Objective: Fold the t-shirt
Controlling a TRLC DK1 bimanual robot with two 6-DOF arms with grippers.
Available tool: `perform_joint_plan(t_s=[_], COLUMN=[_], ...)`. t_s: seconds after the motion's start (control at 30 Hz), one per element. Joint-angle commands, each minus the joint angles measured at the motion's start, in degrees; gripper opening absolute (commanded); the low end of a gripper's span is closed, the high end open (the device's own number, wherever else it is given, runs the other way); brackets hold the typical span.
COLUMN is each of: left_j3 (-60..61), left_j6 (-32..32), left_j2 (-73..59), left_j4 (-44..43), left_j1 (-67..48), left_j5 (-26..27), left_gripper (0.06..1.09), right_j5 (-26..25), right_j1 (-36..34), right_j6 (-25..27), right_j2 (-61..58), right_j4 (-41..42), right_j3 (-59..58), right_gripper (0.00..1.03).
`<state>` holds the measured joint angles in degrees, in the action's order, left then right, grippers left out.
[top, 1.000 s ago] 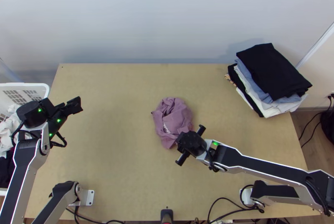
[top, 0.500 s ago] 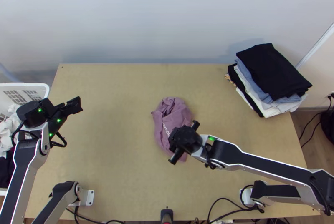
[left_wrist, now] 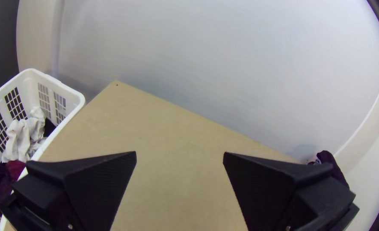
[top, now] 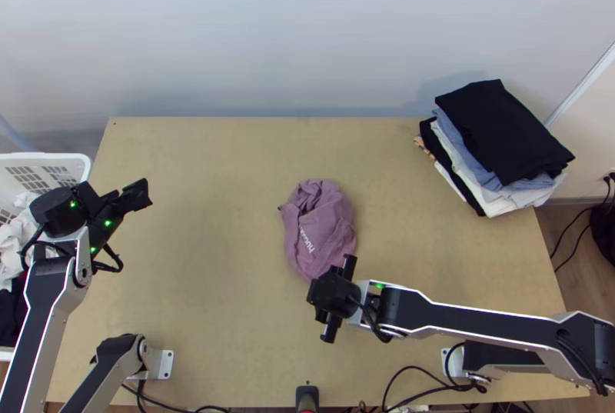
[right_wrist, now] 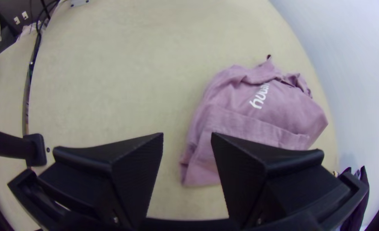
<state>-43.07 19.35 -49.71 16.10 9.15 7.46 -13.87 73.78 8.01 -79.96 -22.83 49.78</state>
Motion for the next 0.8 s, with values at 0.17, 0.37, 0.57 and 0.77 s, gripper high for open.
perform_joint_plan(t_s=[0.17,0.37,0.57,0.77], left_j3=[1.8,2.1,2.2,2.0], left_j6=[1.0,1.0,1.1,1.2], left_j2=[0.8,0.7,0.4,0.2], left_j4=[-0.8,-0.8,-1.0,-1.3], left_j1=[0.6,0.6,0.3,0.3], left_j5=[-0.3,-0.3,-0.3,-0.3], left_gripper=[1.04,1.04,1.04,1.04], right_j5=[0.1,0.2,0.2,0.2], right_j1=[0.6,0.8,0.7,0.5], right_j6=[4.8,6.0,7.4,7.4], right_j2=[1.4,0.9,-0.6,-2.5], right_j4=[3.5,7.9,12.2,13.5], right_j3=[-6.4,-8.2,-8.6,-8.6], right_gripper=[0.51,0.48,0.48,0.48])
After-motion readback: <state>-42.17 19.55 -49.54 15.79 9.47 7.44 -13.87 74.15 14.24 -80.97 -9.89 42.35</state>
